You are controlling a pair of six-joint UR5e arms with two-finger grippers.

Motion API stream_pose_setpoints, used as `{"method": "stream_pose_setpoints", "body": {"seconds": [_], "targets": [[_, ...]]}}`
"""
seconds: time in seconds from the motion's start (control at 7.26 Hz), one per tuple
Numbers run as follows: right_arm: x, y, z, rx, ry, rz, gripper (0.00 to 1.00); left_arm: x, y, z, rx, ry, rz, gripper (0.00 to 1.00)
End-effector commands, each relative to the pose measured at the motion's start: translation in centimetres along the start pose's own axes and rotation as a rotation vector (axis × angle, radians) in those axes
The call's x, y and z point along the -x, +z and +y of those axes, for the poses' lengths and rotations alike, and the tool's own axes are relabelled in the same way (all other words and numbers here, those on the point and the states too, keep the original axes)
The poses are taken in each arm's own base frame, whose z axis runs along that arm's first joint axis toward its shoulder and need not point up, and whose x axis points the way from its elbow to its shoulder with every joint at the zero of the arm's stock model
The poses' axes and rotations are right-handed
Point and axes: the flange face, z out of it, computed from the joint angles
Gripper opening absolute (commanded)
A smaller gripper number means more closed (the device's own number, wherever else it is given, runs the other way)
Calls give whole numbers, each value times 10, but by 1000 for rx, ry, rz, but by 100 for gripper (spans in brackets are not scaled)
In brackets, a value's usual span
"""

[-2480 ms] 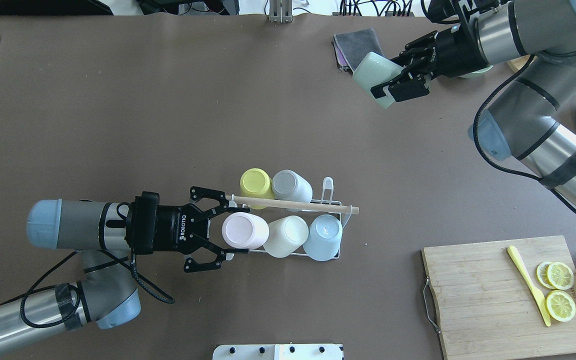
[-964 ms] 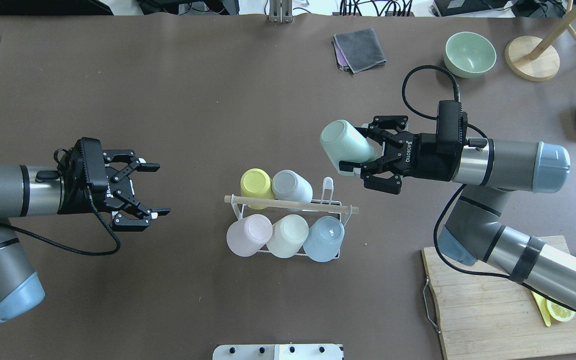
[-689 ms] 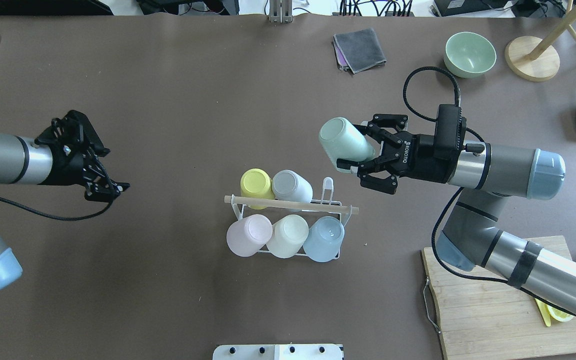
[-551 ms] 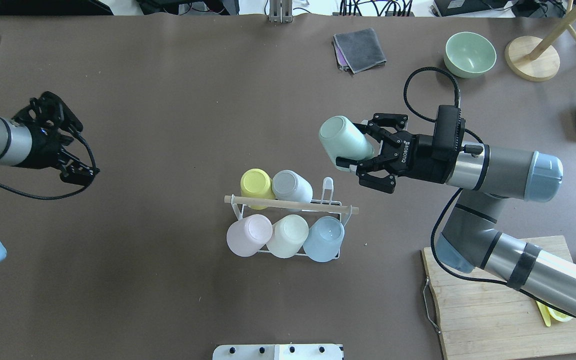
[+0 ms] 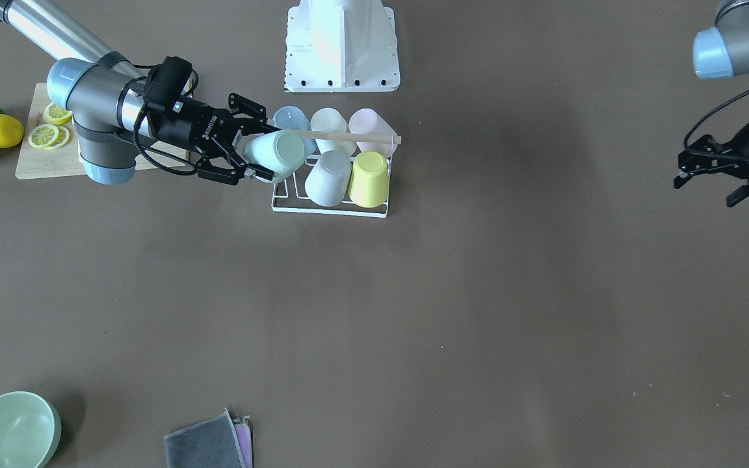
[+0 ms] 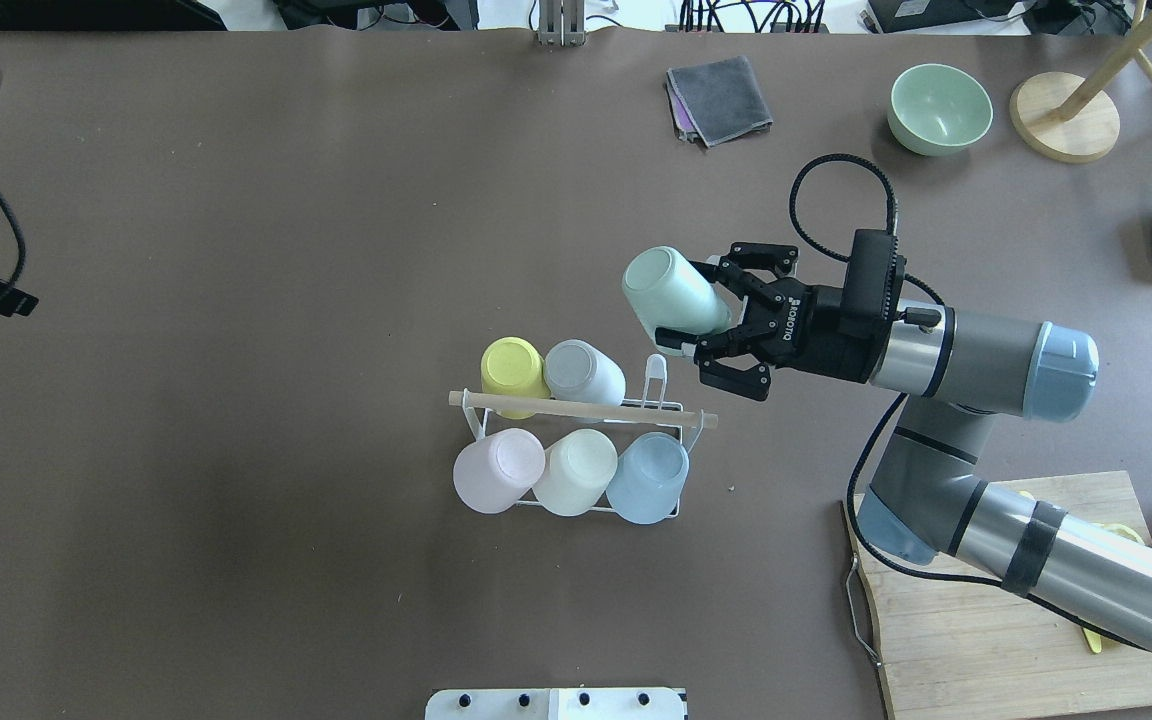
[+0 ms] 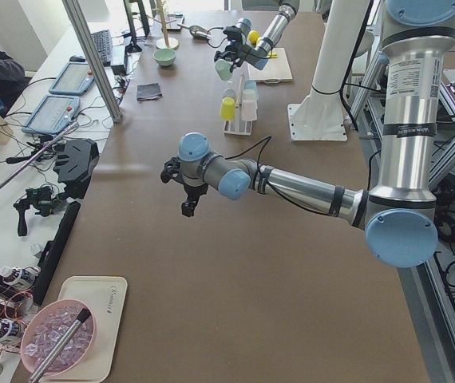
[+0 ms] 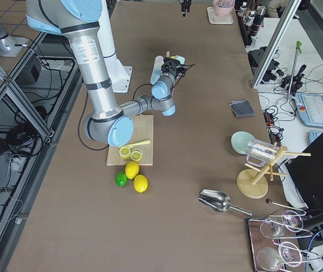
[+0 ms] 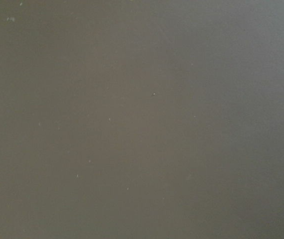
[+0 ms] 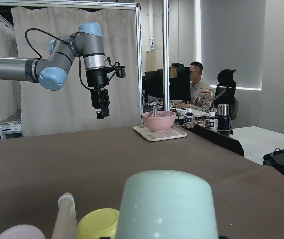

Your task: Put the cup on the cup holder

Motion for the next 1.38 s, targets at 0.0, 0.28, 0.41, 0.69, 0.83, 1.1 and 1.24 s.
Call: {"method": "stream_pose_setpoints", "body": {"seconds": [0.0,0.28,0.41,0.69,0.83,1.1,1.24], "targets": [[8,5,6,7,-1,-8,55,93,-40,44,-47,-207,16,99],[6,5,12,17,0,-5,56,102,-39,72,-41,-226,-37,99],[10,7,16,23,2,-13,56,108,-31,80,-20,-139,-93,99],[15,9,21,31,7,-20,57,113,-15,90,90,-12,-91,99],[16,10,21,32,9,-23,58,120,-27,92,131,99,-115,99],[17,9,22,33,17,-23,63,124,-36,113,148,107,-143,99],[17,8,22,32,20,-24,64,127,-33,118,156,98,-142,99]]}}
